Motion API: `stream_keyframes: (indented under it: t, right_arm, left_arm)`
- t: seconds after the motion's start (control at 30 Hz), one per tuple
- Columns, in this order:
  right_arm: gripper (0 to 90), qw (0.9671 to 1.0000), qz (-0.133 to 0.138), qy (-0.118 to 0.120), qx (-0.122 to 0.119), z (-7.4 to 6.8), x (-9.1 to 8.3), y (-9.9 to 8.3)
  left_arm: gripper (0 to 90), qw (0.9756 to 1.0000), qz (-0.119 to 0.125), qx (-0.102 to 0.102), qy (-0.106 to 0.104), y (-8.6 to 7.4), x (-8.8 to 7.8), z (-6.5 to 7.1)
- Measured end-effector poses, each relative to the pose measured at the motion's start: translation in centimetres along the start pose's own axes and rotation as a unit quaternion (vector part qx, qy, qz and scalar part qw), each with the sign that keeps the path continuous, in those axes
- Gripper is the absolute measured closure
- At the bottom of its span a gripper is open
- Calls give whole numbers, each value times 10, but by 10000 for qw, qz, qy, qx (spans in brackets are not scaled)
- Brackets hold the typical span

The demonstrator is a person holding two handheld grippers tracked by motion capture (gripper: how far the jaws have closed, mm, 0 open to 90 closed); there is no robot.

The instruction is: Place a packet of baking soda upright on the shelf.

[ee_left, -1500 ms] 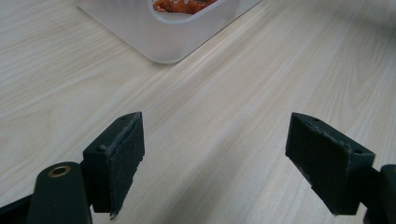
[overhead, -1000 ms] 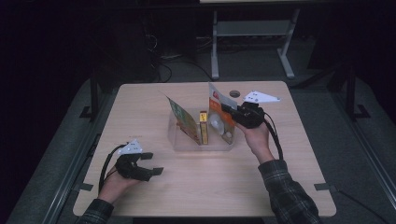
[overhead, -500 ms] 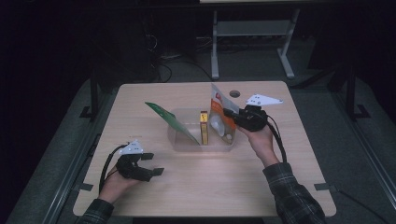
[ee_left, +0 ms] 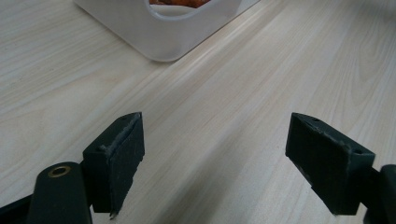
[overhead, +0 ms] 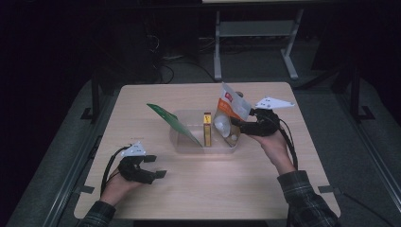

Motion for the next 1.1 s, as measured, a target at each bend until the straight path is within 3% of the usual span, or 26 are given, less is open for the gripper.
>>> stream_keyframes:
  t: [0.2, 0.57, 0.63, 0.67, 0.77, 0.8, 0.83, 0.87, 1.1]
  right_arm:
    - [270, 9998, -193, -16, 16, 3, -10, -4]
    - [274, 9996, -251, 91, 47, 8, -31, -18]
    - [275, 9996, -248, 117, 9, 8, -35, -20]
    - [275, 9996, -250, 134, 3, 9, -37, -22]
    - [276, 9993, -315, 192, -9, 9, -42, -29]
    - [276, 9992, -340, 194, -19, 9, -44, -31]
    - [277, 9991, -366, 207, -29, 9, -46, -34]
    - [278, 9990, -375, 241, -58, 8, -48, -37]
    - [279, 9976, -565, 377, -105, 5, -58, -56]
  left_arm:
    - [191, 10000, -8, -1, -12, 0, -1, 1]
    - [191, 9998, -48, -29, -172, -1, -3, 7]
    - [191, 9999, -81, 41, -144, -3, -6, 6]
    - [191, 9999, -74, -54, -142, -5, -8, 6]
    - [191, 9998, -116, -18, -128, -11, -14, 2]
    - [191, 9998, -109, -97, -139, -13, -15, 3]
    - [191, 9998, -125, -12, -137, -14, -17, 3]
    - [192, 9998, -123, -84, -151, -15, -18, 5]
    - [191, 9997, -152, 53, -159, -18, -22, 11]
Point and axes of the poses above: each handheld gripper's, and its own axes: x roughly forward along the jaws, y roughly out of its top, z roughly to its right, the point moved 5 cm from there along x, roughly forward along the jaws, and after that the axes turned 4 degrees about z, right-handed, at the moved point
